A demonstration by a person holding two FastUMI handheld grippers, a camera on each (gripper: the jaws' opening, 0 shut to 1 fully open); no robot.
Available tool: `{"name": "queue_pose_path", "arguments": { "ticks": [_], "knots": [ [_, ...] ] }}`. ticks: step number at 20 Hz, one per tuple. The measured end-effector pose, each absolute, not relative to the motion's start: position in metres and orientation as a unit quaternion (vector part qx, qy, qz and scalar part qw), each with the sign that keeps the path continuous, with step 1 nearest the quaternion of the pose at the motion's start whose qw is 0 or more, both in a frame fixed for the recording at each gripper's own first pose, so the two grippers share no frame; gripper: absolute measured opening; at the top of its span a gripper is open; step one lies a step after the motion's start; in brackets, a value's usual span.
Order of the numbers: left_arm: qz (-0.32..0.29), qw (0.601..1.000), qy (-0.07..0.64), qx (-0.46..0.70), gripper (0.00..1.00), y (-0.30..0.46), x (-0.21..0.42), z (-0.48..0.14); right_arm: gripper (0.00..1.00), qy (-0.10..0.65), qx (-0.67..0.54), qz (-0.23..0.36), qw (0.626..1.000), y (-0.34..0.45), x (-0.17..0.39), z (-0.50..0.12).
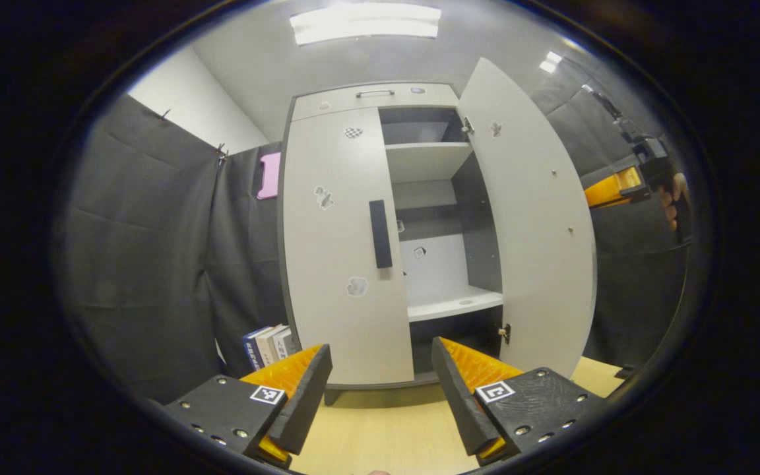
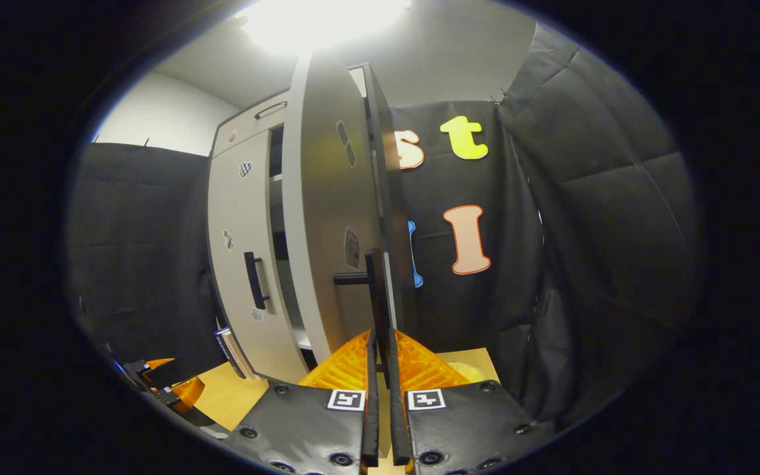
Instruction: Open the right door of the double-door shoe cabinet with the right hand, and open the left door with the left hand.
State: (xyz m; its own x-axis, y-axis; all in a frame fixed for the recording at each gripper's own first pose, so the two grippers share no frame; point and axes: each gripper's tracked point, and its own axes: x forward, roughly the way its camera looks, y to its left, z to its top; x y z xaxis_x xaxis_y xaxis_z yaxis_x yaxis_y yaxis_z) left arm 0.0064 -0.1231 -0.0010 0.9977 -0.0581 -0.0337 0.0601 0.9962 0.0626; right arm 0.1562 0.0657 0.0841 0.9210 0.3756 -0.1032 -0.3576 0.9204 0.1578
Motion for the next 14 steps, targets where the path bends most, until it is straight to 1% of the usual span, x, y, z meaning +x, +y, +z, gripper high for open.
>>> {"name": "queue_pose_path", "arguments": {
  "ticks": [1, 2, 3, 5, 6, 8, 10, 12, 13, 14],
  "knots": [
    [-0.030, 0.999, 0.020, 0.032, 0.89, -0.127, 0.011, -0.001, 0.10, 0.058, 0.064, 0.180, 0.980, 0.059, 0.158, 0.086],
    [-0.031, 0.999, 0.024, 0.032, 0.88, -0.132, 0.016, 0.001, 0.10, 0.051, 0.062, 0.171, 0.982, 0.054, 0.160, 0.086],
    [-0.034, 0.999, 0.025, 0.032, 0.89, -0.136, 0.024, 0.005, 0.11, 0.045, 0.062, 0.161, 0.984, 0.044, 0.158, 0.087],
    [-0.043, 0.998, 0.021, 0.043, 0.89, -0.145, 0.041, 0.016, 0.20, 0.038, 0.063, 0.149, 0.986, 0.025, 0.148, 0.089],
    [-0.045, 0.997, 0.019, 0.051, 0.89, -0.148, 0.050, 0.022, 0.46, 0.036, 0.060, 0.144, 0.987, 0.016, 0.145, 0.089],
    [-0.056, 0.997, 0.019, 0.055, 0.88, -0.157, 0.072, 0.031, 0.96, 0.036, 0.050, 0.107, 0.992, -0.013, 0.143, 0.076],
    [-0.063, 0.997, 0.017, 0.041, 0.88, -0.161, 0.094, 0.041, 0.97, 0.042, 0.037, 0.070, 0.996, -0.039, 0.132, 0.062],
    [-0.068, 0.997, 0.013, 0.024, 0.90, -0.166, 0.115, 0.051, 0.97, 0.049, 0.042, 0.048, 0.997, -0.049, 0.128, 0.056],
    [-0.068, 0.998, 0.009, 0.018, 0.89, -0.163, 0.123, 0.054, 0.98, 0.052, 0.050, 0.035, 0.997, -0.056, 0.126, 0.053],
    [-0.068, 0.998, 0.004, 0.015, 0.90, -0.162, 0.133, 0.060, 0.98, 0.056, 0.056, 0.024, 0.997, -0.061, 0.125, 0.048]
  ]
}}
